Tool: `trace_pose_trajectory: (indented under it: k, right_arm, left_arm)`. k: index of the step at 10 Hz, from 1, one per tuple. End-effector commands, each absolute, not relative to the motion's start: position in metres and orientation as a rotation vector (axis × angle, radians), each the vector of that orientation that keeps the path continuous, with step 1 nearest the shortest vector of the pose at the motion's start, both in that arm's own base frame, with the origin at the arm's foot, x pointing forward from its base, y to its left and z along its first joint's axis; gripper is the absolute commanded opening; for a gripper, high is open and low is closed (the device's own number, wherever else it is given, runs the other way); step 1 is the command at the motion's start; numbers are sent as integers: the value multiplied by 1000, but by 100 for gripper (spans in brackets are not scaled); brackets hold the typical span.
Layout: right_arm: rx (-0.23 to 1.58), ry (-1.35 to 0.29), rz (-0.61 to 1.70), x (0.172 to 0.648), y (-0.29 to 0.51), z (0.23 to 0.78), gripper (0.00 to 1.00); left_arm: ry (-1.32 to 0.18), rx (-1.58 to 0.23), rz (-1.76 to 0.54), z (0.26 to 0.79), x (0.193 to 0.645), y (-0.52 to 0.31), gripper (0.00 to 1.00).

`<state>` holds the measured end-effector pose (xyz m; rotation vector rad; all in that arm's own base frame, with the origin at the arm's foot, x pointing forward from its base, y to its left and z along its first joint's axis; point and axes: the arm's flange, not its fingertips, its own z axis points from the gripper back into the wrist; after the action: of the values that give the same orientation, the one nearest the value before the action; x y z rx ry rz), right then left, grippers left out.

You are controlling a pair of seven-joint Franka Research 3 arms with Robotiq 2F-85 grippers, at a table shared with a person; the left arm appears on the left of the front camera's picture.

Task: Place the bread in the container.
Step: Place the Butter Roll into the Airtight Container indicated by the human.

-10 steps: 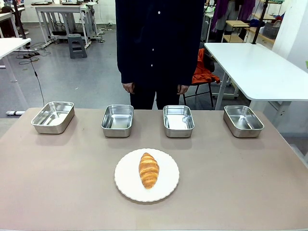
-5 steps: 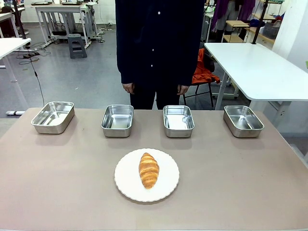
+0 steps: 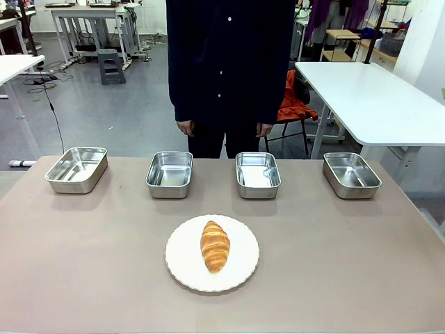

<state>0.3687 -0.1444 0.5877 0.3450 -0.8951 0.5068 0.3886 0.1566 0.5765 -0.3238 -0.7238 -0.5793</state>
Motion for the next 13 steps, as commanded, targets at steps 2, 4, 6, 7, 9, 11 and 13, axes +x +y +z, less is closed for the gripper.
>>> trace_pose_trajectory:
  k: [2, 4, 6, 7, 9, 11, 13]
  right_arm:
    - [349, -901, 509, 369, -145, 588, 100]
    - [349, -901, 509, 369, -145, 588, 100]
    - [349, -901, 509, 369, -145, 588, 100]
    - [349, -901, 509, 369, -145, 588, 100]
    - [349, -901, 509, 369, -145, 588, 100]
    - [349, -901, 509, 369, -145, 588, 100]
    - [349, -901, 509, 369, -145, 588, 100]
  left_arm:
    - [-726, -322, -571, 578, 388, 157, 100]
    - [-726, -322, -571, 578, 388, 157, 100]
    - [-726, -322, -571, 578, 388, 157, 100]
    - [-726, -322, -571, 578, 388, 157, 100]
    - [-726, -322, -571, 578, 388, 157, 100]
    - [-726, -322, -571, 578, 388, 157, 100]
    - [-726, -322, -571, 578, 388, 157, 100]
